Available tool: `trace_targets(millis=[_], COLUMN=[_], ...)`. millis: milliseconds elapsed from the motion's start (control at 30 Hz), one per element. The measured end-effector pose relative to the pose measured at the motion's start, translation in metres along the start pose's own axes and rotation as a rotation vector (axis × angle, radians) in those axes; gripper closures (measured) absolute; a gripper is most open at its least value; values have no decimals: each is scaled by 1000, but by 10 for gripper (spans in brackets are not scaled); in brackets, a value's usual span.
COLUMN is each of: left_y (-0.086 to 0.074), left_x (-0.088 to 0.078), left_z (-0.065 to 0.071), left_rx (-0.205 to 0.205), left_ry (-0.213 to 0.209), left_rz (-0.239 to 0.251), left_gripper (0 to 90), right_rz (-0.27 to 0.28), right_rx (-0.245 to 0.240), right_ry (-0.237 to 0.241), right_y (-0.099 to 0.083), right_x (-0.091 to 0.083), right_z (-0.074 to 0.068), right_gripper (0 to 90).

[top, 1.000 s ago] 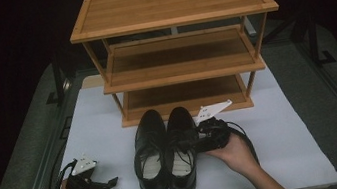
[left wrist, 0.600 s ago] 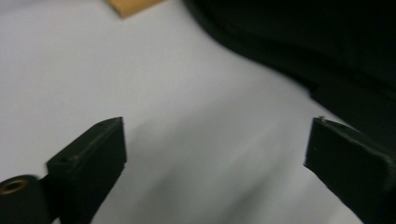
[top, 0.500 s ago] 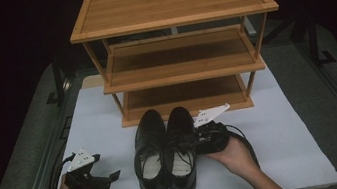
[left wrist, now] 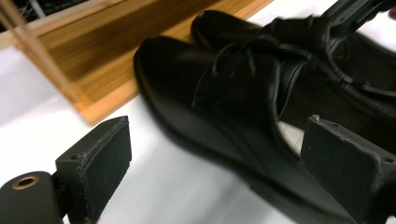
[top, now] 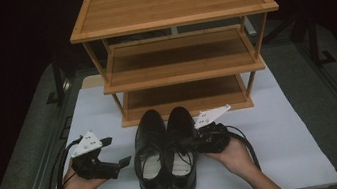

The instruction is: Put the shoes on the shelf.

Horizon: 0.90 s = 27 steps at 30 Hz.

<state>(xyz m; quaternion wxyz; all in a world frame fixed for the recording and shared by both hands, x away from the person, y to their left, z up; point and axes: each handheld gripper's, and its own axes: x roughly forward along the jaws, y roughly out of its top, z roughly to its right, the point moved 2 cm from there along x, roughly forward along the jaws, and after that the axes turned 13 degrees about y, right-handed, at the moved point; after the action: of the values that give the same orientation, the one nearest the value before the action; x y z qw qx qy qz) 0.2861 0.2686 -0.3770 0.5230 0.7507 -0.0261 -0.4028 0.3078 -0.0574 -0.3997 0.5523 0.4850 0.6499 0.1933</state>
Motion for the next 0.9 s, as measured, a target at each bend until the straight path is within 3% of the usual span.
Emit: trace_targets(millis=[67, 267, 333, 567, 700, 900], left_y=[9, 23, 27, 30, 28, 28], left_x=[5, 18, 22, 35, 34, 28], left_z=[5, 14, 14, 14, 14, 8], left_rx=[14, 36, 42, 43, 22, 4], left_ry=[-24, -67, -83, -131, -194, -170], left_rz=[7, 15, 17, 5, 13, 33], left_gripper=[138, 150, 205, 321, 444, 480], right_rz=[-3, 1, 2, 3, 6, 8], right_rx=[-11, -14, -16, -15, -12, -10], right_ry=[-5, 6, 9, 16, 21, 20], right_y=[0, -1, -1, -1, -1, -1], right_x=[0, 0, 0, 0, 0, 0], right_z=[-1, 1, 1, 2, 2, 2], right_gripper=[846, 845, 845, 844, 843, 842])
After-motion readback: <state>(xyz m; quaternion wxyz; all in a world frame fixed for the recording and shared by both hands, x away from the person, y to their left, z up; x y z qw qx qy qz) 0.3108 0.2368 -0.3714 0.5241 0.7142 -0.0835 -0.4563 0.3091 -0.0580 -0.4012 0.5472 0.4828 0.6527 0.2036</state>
